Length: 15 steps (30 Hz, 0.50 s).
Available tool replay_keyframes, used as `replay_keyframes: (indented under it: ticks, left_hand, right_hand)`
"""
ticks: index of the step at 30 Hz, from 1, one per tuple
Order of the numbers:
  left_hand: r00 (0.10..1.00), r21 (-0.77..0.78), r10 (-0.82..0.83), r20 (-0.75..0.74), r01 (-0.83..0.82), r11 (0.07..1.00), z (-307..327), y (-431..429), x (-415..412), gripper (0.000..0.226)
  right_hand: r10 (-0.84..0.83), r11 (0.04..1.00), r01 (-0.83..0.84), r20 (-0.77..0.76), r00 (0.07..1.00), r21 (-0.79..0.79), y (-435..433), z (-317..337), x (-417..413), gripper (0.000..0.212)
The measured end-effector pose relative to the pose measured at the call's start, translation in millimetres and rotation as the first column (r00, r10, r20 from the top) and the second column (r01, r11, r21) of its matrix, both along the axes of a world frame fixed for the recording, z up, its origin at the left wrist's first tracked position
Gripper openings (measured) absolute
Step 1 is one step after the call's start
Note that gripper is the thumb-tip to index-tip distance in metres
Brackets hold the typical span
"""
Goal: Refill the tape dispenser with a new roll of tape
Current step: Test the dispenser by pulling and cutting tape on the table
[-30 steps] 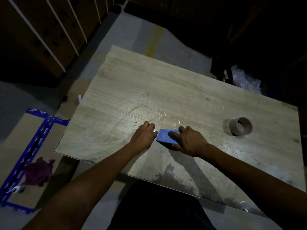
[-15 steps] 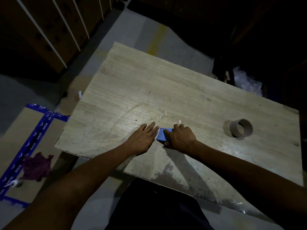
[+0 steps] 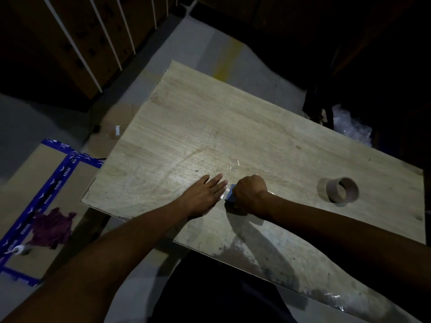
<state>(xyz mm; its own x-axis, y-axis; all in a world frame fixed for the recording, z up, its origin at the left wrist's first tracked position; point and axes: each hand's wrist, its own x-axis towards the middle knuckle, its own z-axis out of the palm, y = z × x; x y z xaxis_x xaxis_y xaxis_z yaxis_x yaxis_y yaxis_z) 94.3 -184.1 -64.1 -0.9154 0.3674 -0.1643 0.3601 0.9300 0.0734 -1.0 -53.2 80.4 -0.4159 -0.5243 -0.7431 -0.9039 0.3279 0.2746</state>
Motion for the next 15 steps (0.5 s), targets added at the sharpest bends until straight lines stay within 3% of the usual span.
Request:
replay_keyframes:
  ticks: [8, 12, 14, 15]
  left_hand:
    - [0.998, 0.044, 0.000, 0.065, -0.003, 0.999, 5, -4, -1, 0.052]
    - [0.997, 0.185, -0.055, -0.055, 0.064, 0.981, 22, 1, -1, 0.022]
    - [0.990, 0.376, 0.143, 0.005, -0.134, 0.917, 24, 2, -1, 0.019]
    - [0.958, 0.480, 0.246, 0.146, -0.286, 0.829, 24, 1, -1, 0.024]
  right_hand:
    - [0.136, 0.979, -0.128, -0.040, 0.990, 0.158, -32, 4, -2, 0.042]
    - [0.170, 0.941, -0.139, -0.078, 0.982, 0.309, -60, 3, 6, 0.036]
    - [0.155, 0.923, -0.114, -0.083, 0.984, 0.368, -75, 0, 7, 0.035]
    - [0.138, 0.919, -0.094, -0.088, 0.987, 0.383, -81, -1, 6, 0.035]
